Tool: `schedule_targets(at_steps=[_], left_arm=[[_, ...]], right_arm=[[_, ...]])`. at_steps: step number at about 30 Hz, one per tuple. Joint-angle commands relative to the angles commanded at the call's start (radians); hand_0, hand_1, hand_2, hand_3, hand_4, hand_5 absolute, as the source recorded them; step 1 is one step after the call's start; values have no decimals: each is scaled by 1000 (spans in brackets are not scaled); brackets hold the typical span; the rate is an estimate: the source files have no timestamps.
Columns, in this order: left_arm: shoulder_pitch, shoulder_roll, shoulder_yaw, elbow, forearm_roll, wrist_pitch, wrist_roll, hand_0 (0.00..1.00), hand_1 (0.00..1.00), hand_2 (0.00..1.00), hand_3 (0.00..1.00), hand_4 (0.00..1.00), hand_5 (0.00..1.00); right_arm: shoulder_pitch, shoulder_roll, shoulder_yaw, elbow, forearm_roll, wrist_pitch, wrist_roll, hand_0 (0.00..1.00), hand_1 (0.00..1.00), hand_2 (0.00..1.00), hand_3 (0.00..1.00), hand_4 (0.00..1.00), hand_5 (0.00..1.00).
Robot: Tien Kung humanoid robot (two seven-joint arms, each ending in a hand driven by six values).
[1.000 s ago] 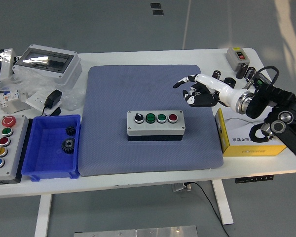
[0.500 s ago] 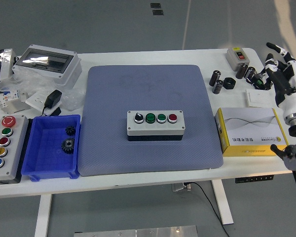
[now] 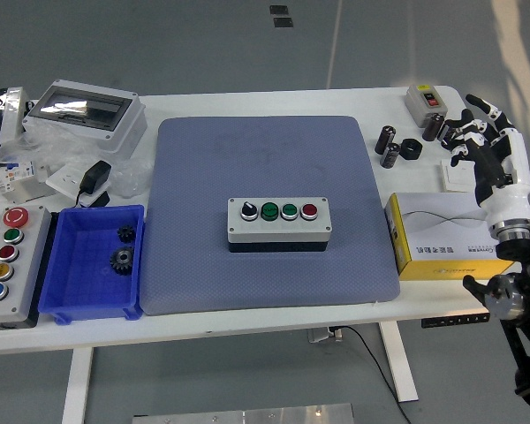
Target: Pick up the button,place it on the desk,press the button,press the button
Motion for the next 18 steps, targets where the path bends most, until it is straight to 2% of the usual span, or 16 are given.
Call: schedule_targets(at_steps=[1,2,13,14,18], left_arm=[[0,1,0,0,0,0,1,619,524,529,585,598,217],[-1,2,0,0,0,0,1,619,524,529,585,598,216],[3,5,-6,0,10,0,4,619,524,529,586,599,216],[3,5,-7,0,10,1,3,619,525,529,589,602,219],[6,1,-9,0,9,2,2,619,525,529,589,602,219]], right_arm=[[1,0,-3,-2,1,-1,2,644,679,699,724,693,363],[1,0,-4,-5,2,-2,3,755,722,725,738,745,416],[-1,1,-15,-14,16,-5,9,779,736,734,748,765,456],[-3,1,-14,-14,20,-4,9,806,762,760,760,787,524],[-8,8,-4,-9,45,6,11,806,762,760,760,787,524]])
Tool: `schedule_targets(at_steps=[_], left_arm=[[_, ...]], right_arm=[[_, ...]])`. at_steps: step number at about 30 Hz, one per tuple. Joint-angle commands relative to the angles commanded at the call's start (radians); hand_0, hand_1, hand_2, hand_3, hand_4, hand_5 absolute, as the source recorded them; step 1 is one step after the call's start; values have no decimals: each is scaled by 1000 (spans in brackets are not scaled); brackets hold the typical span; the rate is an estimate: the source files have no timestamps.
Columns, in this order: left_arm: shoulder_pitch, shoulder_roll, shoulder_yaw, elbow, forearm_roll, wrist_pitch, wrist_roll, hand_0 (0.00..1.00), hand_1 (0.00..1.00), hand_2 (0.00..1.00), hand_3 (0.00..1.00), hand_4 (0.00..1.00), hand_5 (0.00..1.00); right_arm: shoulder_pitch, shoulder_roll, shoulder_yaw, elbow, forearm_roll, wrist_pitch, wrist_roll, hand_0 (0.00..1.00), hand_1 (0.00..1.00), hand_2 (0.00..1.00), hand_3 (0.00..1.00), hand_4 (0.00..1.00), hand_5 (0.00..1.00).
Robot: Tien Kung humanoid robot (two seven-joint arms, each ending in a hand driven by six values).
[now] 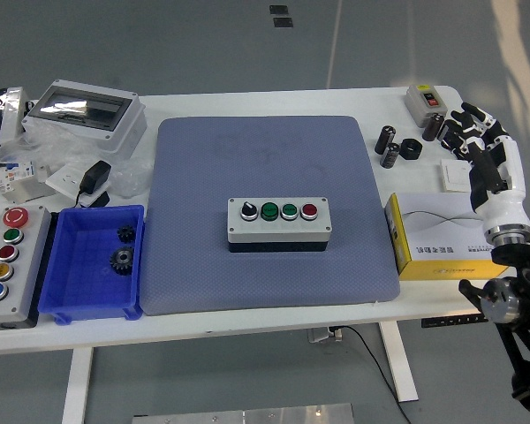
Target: Pick up the button,place it on the desk,press the button,press the button
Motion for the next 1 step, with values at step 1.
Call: schedule_targets(at_steps=[1], left_arm=[[1,-2,0,0,0,0,0,619,525,529,589,602,219]], right_arm=[[-1,1,1,1,5,2,0,806,762,760,760,787,524]])
